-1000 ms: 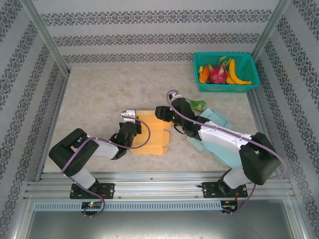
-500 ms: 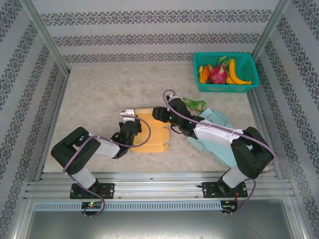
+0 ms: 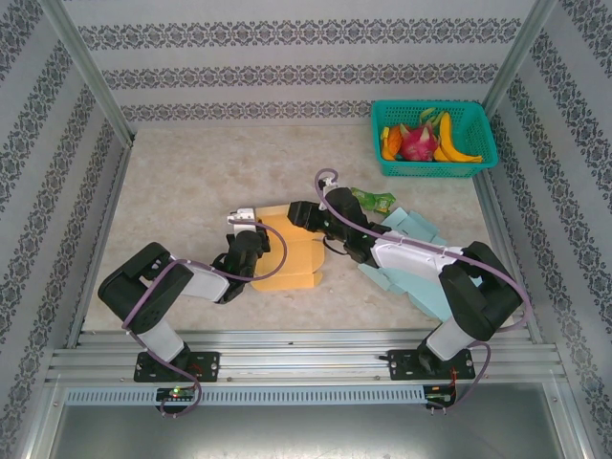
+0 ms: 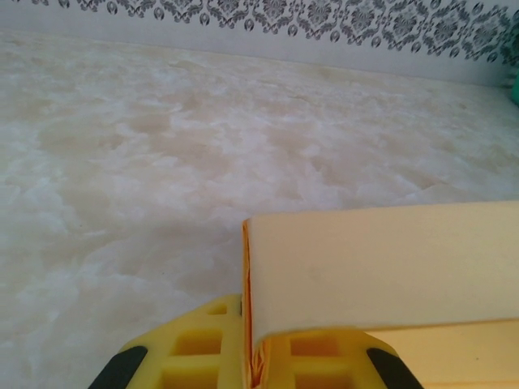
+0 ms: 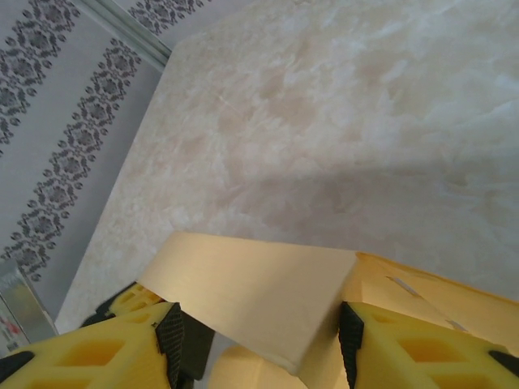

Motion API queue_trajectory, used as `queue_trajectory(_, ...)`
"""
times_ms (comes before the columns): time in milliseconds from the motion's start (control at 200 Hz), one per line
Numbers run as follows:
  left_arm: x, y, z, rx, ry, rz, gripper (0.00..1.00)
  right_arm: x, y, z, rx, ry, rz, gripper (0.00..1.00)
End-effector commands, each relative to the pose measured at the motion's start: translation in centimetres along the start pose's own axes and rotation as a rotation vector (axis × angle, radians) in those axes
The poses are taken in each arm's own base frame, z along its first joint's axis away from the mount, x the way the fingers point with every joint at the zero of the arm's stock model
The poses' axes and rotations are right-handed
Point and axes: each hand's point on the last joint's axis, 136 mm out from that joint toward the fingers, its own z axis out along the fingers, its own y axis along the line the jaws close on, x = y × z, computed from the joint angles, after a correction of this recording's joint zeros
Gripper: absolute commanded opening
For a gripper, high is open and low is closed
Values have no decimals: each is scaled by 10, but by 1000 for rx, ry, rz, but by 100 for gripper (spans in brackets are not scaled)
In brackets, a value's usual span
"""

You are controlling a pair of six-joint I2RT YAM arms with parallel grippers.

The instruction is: Fold the paper box

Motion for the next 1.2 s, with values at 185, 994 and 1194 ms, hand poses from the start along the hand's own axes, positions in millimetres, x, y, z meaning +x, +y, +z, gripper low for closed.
queue_trajectory(185,-3,5,1,-37,21,-38,0,15,-54,-10,135,8,-54,56)
queue_trajectory(994,-2,3,-3,-11,39,-35,0,27,-90,21,164,2,-149,58)
queue_trajectory(1194,1,3,-1,-18,44,-37,0,33,-65,27,67,23,-162,56)
